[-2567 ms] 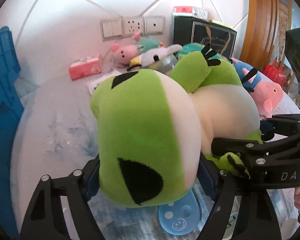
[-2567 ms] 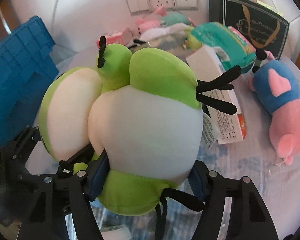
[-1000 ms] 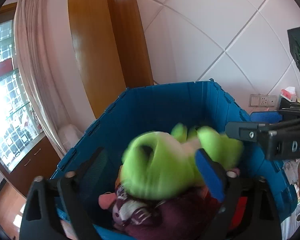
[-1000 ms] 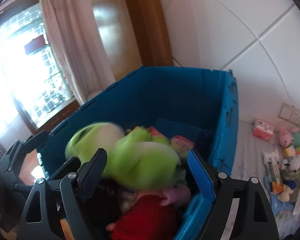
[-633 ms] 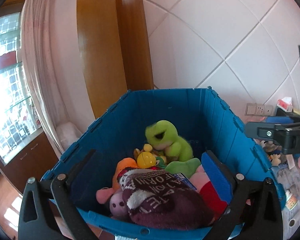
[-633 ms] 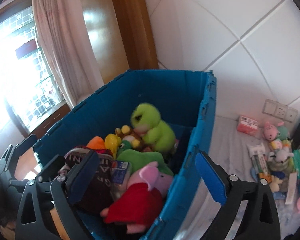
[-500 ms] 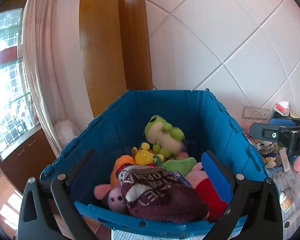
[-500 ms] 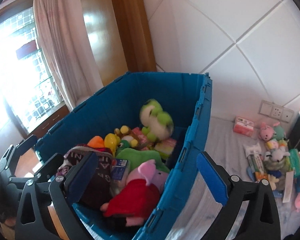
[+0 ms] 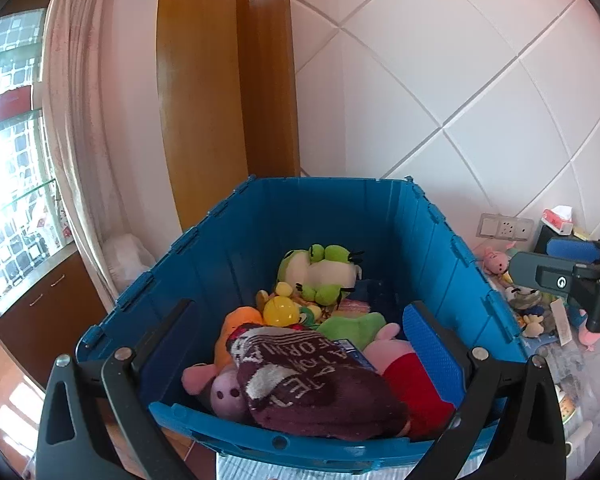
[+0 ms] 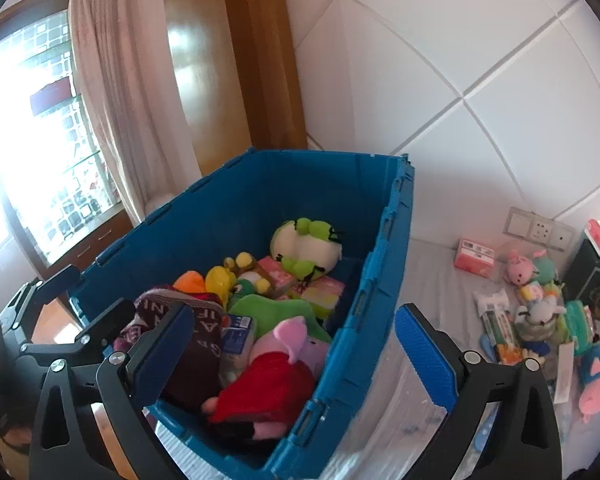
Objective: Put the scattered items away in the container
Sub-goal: 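Move both tools back to the remaining pile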
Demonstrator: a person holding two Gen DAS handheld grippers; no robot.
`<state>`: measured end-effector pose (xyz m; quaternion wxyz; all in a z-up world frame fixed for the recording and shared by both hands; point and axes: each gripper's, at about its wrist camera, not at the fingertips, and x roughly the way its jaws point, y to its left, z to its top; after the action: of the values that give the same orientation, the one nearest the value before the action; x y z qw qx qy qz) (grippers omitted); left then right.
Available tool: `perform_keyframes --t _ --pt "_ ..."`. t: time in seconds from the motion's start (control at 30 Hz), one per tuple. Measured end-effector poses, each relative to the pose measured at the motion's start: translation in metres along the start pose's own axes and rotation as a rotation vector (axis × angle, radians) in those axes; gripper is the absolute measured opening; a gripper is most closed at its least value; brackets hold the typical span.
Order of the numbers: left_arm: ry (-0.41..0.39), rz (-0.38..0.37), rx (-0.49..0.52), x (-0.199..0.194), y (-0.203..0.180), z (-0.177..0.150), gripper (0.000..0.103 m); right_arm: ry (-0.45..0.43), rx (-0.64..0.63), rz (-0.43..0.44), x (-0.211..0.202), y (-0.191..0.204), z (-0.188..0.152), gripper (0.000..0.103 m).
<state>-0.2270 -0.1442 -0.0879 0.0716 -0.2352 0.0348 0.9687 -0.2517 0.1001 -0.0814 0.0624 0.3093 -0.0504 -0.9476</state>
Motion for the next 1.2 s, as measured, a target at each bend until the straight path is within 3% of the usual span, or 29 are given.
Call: perform_keyframes --t 0.2,0.33,0.43,0.63,0.8,0.93,1.07,1.2 --pt "-0.057 -0.090 -0.007 -0.023 -0.033 0.008 0.103 -0.053 0.066 -0.054 -0.040 -0.046 -0.018 0.102" --pt "-0.095 -0.223 0.014 -0.041 -0.079 0.013 0.103 -0.083 0.126 -0.180 -0.083 -0.105 -0.047 0.102" --pt "-0.077 -0.327 0.014 -0.042 -0.120 0.010 0.103 -0.086 0.176 -0.288 -0.111 -0.150 -0.074 0.102" --pt "0.028 -0.424 0.101 -0.021 -0.224 -0.028 0.103 -0.037 0.346 -0.432 -0.159 -0.253 -0.148 0.102" --pt "0.155 -0.446 0.191 -0.005 -0.317 -0.089 0.103 0.050 0.426 -0.480 -0.177 -0.334 -0.212 0.102" --pt "0.259 -0.419 0.183 0.005 -0.379 -0.140 0.103 0.138 0.442 -0.437 -0.176 -0.383 -0.259 0.102" --pt "0.343 -0.367 0.164 0.015 -0.413 -0.174 0.103 0.231 0.444 -0.425 -0.168 -0.421 -0.297 0.102" --pt "0.381 -0.311 0.167 0.018 -0.433 -0.189 0.103 0.257 0.491 -0.412 -0.167 -0.456 -0.315 0.102"
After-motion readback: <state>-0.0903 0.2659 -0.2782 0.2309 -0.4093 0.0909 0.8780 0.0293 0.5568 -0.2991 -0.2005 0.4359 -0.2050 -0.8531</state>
